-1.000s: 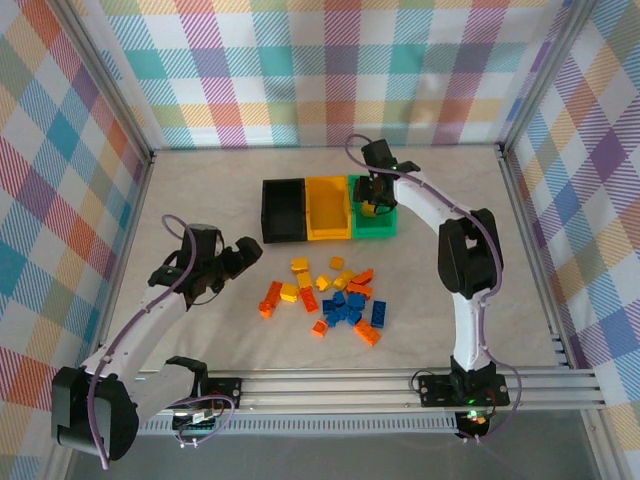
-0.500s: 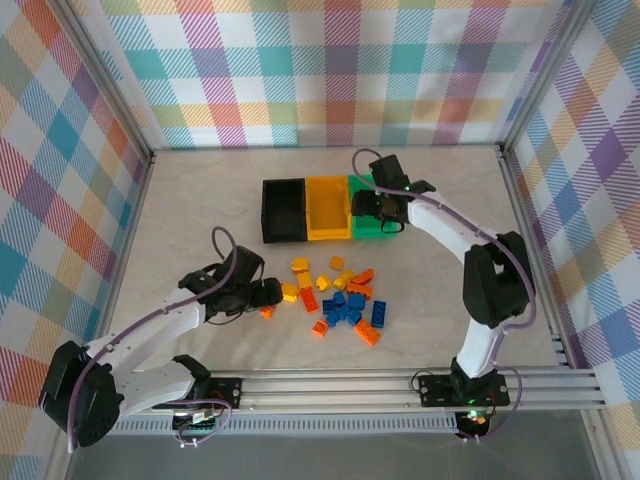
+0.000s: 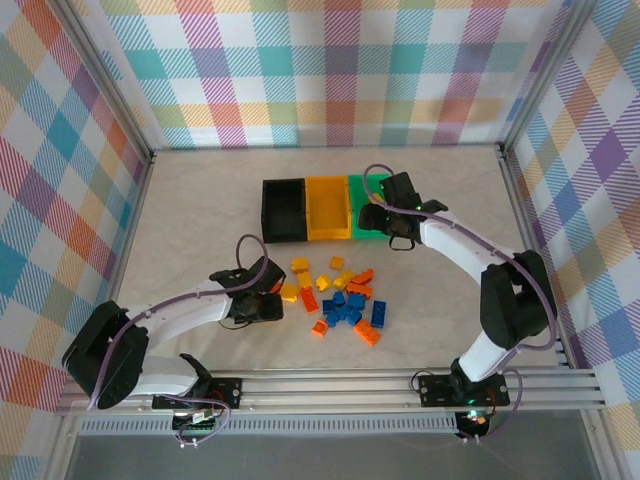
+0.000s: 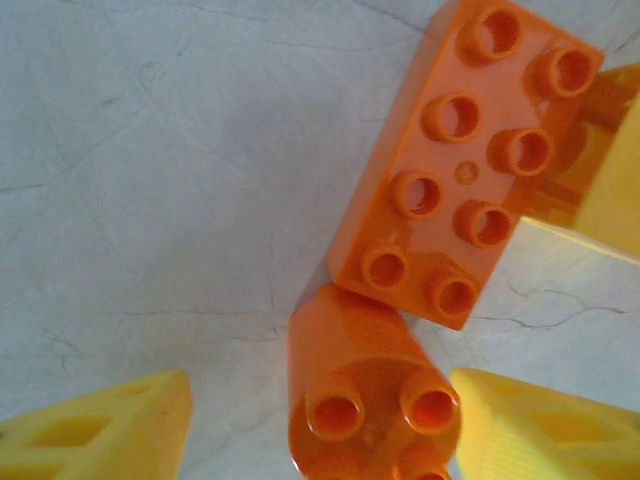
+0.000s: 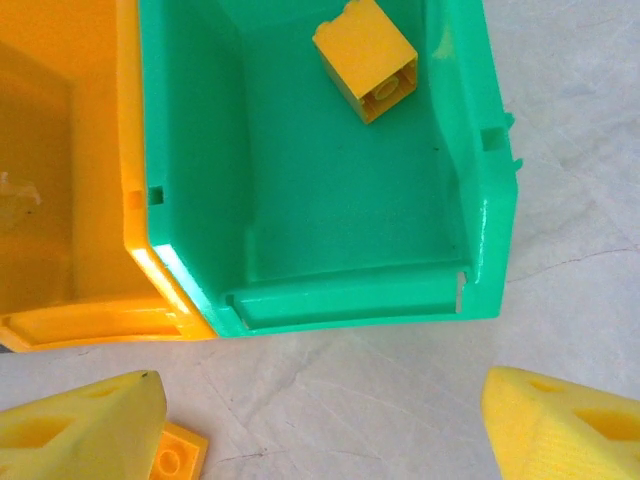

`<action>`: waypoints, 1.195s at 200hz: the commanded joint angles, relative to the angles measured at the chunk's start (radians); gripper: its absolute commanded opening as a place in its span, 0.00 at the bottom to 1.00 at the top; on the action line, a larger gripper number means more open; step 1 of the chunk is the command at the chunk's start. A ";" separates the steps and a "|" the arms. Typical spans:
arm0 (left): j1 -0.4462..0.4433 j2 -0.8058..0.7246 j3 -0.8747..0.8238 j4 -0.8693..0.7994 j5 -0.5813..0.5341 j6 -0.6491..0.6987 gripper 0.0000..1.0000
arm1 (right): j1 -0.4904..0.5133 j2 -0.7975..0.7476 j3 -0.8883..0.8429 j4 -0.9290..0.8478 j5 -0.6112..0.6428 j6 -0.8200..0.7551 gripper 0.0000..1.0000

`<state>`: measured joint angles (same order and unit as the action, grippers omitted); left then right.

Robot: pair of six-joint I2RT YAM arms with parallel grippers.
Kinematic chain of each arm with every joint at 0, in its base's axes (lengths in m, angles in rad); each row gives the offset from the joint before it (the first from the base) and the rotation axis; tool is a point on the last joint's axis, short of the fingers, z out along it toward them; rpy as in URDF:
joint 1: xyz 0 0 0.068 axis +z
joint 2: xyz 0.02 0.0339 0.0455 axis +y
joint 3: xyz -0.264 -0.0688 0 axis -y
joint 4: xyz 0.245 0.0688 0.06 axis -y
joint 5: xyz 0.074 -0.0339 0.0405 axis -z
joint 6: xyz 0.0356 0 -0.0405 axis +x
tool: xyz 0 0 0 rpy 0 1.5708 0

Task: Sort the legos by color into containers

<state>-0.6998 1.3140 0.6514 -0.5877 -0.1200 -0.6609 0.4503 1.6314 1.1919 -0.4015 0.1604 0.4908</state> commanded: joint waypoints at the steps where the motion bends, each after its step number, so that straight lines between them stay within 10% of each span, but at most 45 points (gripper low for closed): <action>1: -0.010 0.017 0.008 0.024 -0.030 0.007 0.63 | -0.002 -0.036 -0.016 0.031 0.005 0.012 0.83; 145: -0.010 0.014 0.073 -0.017 -0.044 0.033 0.26 | -0.002 -0.024 -0.012 0.033 0.000 0.010 0.82; 239: 0.174 0.267 0.627 -0.056 -0.141 0.117 0.24 | -0.002 -0.043 -0.044 0.025 -0.016 0.026 0.82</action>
<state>-0.5716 1.4761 1.1633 -0.6239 -0.1963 -0.5861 0.4503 1.6180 1.1702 -0.3820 0.1528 0.5014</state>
